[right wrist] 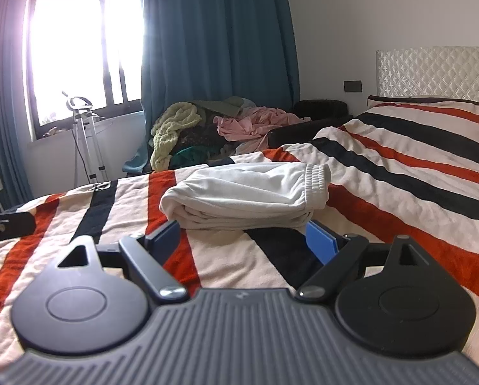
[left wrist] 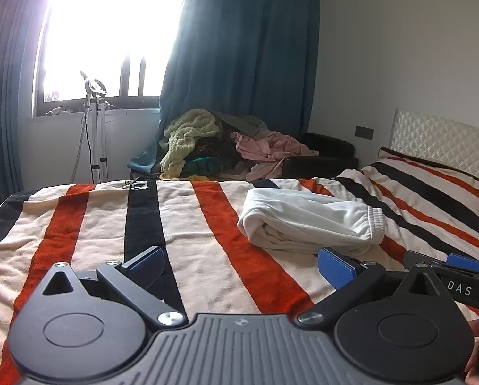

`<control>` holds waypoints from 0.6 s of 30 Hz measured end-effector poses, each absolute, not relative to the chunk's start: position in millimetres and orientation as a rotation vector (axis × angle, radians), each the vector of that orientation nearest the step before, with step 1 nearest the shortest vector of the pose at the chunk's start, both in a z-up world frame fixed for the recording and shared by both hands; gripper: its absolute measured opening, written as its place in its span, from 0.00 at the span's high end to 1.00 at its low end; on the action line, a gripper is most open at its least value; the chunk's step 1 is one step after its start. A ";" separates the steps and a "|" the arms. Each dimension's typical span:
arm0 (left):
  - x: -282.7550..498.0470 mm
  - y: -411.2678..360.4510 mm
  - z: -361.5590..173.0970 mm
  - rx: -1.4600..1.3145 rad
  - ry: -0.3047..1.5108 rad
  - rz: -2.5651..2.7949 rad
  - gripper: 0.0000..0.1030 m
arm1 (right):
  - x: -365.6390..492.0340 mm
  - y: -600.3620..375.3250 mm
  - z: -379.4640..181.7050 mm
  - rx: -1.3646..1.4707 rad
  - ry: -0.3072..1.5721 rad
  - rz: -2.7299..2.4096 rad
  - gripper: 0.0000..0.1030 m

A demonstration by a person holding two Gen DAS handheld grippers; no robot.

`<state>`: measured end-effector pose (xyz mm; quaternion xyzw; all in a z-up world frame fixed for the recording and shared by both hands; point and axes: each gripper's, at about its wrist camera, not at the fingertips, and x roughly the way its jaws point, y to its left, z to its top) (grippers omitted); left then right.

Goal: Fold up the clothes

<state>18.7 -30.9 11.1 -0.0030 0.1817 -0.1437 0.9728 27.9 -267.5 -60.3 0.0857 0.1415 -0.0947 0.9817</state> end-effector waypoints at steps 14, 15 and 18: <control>13.5 -34.2 10.9 0.009 0.360 -0.286 0.00 | 27.6 -265.5 -60.6 0.168 0.288 -0.195 0.16; 13.5 -34.1 10.9 0.007 0.360 -0.287 0.00 | 27.5 -265.4 -60.7 0.167 0.289 -0.196 0.16; 13.6 -33.7 10.9 0.003 0.361 -0.289 0.00 | 27.2 -264.3 -60.5 0.167 0.289 -0.197 0.16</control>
